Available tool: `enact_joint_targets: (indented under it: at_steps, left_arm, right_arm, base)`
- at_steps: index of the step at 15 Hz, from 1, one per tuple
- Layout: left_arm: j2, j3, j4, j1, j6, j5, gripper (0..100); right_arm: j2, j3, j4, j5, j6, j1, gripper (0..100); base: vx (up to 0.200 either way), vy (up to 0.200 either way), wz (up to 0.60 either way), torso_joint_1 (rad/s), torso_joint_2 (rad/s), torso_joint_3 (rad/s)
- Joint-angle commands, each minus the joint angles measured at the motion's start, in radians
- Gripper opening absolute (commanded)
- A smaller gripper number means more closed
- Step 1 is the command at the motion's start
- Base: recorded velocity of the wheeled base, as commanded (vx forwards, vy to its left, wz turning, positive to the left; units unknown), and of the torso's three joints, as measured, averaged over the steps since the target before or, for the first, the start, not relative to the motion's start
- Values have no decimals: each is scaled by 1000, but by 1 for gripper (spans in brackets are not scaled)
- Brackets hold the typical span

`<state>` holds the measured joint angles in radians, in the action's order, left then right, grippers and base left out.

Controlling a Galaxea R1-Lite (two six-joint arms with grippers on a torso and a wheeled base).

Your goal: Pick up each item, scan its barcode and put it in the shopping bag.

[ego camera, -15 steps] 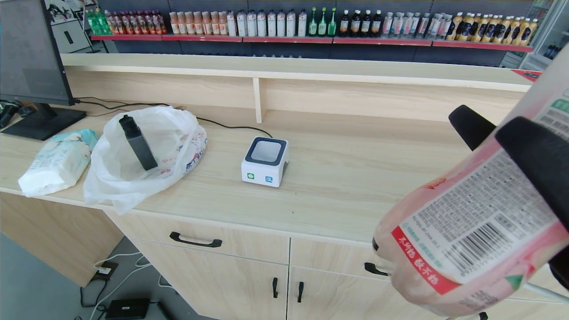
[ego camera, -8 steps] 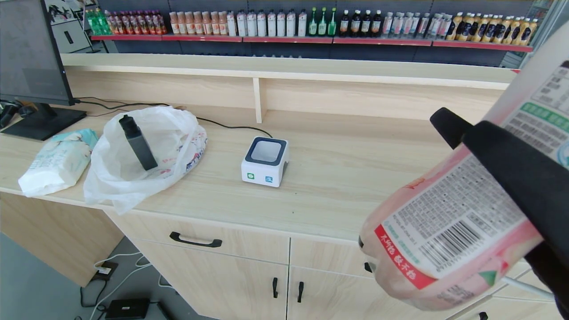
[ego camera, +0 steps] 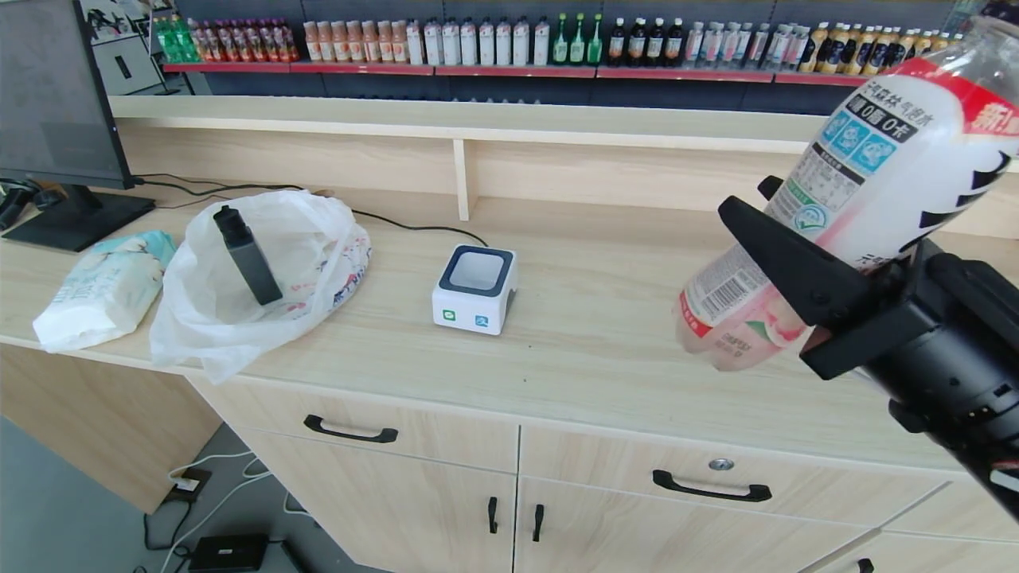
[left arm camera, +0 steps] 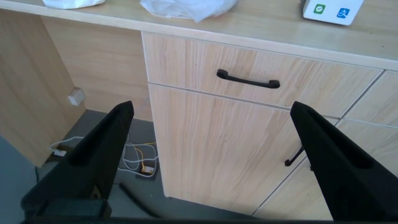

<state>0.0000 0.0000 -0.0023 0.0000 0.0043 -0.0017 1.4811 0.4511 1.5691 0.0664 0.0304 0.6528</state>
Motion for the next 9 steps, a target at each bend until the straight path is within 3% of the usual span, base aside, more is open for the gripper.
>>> enact_joint_targets:
  at_steps: [1, 3, 7, 9]
  left_arm:
    - [0, 0, -1, 0, -1, 0, 100]
    - [0, 0, -1, -2, 0, 0, 100]
    - [0, 0, -1, -2, -1, 2, 100]
    - [0, 0, 1, -2, -1, 2, 100]
  right_arm:
    - [47, 12, 2, 13, -55, -107, 0]
    - [59, 11, 2, 3, -78, -124, 0]
    - [160, 117, 2, -43, -73, -252, 0]
    - [163, 87, 2, -46, -64, -254, 0]
  base:
    - [0, 0, 0, 0, 0, 0]
    - [0, 0, 0, 0, 0, 0]
    - [0, 0, 0, 0, 0, 0]
    - [-200, 0, 0, 12, 2, 5]
